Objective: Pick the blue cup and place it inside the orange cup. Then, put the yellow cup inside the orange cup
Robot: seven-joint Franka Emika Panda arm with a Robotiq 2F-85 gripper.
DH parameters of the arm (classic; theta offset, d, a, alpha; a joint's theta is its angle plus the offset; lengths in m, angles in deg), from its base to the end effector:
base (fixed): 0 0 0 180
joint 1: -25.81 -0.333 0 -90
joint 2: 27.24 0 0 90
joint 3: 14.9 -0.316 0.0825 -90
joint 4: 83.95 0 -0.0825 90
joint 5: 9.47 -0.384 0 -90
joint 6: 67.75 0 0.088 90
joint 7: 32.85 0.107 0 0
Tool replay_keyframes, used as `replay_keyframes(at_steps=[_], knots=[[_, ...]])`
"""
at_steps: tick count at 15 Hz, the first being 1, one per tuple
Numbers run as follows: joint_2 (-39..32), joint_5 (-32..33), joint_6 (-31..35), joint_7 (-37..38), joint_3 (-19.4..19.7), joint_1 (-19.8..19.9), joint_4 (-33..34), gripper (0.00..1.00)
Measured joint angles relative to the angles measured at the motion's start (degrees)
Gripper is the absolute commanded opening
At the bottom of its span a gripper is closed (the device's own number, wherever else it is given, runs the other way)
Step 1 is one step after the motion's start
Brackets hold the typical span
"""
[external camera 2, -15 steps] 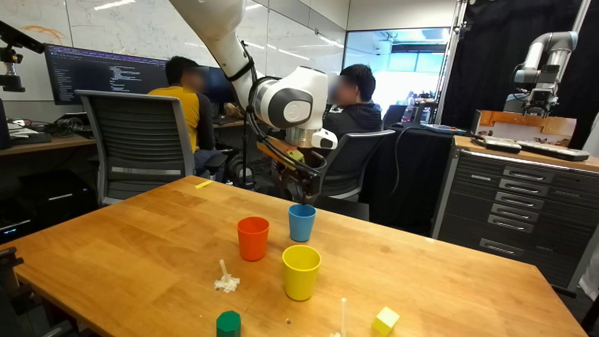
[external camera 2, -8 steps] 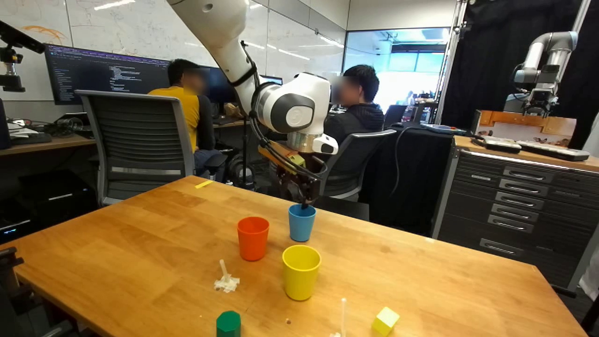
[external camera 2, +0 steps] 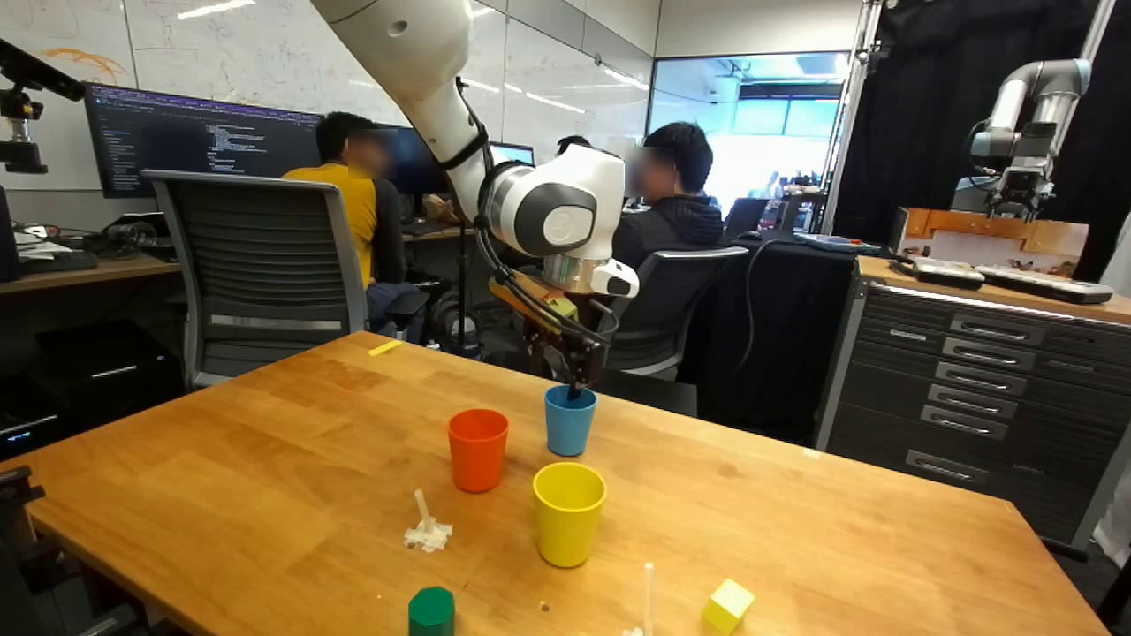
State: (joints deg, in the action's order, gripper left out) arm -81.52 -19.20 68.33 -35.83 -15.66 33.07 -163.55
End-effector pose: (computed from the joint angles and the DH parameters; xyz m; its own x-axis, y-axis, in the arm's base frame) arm 0.7261 -0.0829 0.1404 0.9814 -0.1885 0.0365 -0.1824 -0.9745 -0.1307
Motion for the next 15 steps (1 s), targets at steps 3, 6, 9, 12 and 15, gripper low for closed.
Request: replay_keyframes(at_steps=[3, 6, 9, 12, 15], knots=[[-0.3, 0.1, -0.6, 0.0, 0.0, 0.0, 0.5, 0.39], [-0.5, 0.2, -0.9, 0.0, 0.0, 0.0, 1.0, 0.15], [-0.9, 0.3, -1.5, 0.0, 0.0, 0.0, 1.5, 0.05], [-1.0, 0.4, -2.0, 0.0, 0.2, 0.0, 2.2, 0.06], [-1.0, 0.5, -2.6, 0.0, 0.4, 0.0, 3.0, 0.08]])
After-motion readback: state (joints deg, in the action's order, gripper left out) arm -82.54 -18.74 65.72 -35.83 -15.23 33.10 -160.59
